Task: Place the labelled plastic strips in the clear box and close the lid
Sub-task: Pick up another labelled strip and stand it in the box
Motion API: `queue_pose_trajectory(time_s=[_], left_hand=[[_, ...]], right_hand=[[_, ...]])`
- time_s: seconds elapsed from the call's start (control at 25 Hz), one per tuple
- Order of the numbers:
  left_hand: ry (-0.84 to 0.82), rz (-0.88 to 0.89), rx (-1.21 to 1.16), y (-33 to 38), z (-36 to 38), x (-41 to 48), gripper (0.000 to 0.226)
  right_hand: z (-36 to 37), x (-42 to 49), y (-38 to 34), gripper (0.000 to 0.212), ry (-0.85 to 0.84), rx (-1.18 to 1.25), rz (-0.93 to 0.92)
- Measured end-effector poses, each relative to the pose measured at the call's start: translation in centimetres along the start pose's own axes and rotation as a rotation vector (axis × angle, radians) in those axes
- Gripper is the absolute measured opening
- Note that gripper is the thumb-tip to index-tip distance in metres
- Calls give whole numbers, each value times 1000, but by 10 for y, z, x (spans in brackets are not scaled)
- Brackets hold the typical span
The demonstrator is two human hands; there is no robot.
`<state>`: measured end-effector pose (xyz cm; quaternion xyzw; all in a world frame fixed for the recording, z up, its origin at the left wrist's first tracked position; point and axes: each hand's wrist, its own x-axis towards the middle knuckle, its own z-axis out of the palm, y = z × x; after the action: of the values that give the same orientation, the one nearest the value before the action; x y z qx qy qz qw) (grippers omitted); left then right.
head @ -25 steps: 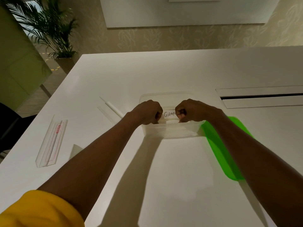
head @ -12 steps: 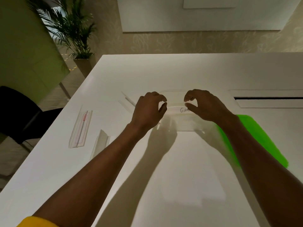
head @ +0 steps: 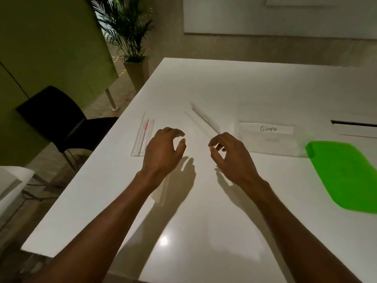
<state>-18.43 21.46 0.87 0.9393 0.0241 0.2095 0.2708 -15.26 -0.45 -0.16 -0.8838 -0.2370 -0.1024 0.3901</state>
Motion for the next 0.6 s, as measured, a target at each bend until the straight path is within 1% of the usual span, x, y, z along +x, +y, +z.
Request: queue_pose_trajectory(time_s=[0.12,0.24,0.36,0.52,0.6], left_hand=[[1,-75,-30,-26,-13,-13,27],[-51,-178,-80,-45,-18,-20,30],[-115,-288,-131,-58,-17,-22,33],[-219,-442,-379,-67,-11,-23,35],[-262,-495,-422,-67,-8,-25,37]], right_hand=[[42,-15,-16,10,-30,43,15],[76,-29,-28,15,-52,102,73],[101,-39,-37,21,-85,99,102],[118,-44,-48,36,-135,95,151],[123,-46,-51,44,-146,74,168]])
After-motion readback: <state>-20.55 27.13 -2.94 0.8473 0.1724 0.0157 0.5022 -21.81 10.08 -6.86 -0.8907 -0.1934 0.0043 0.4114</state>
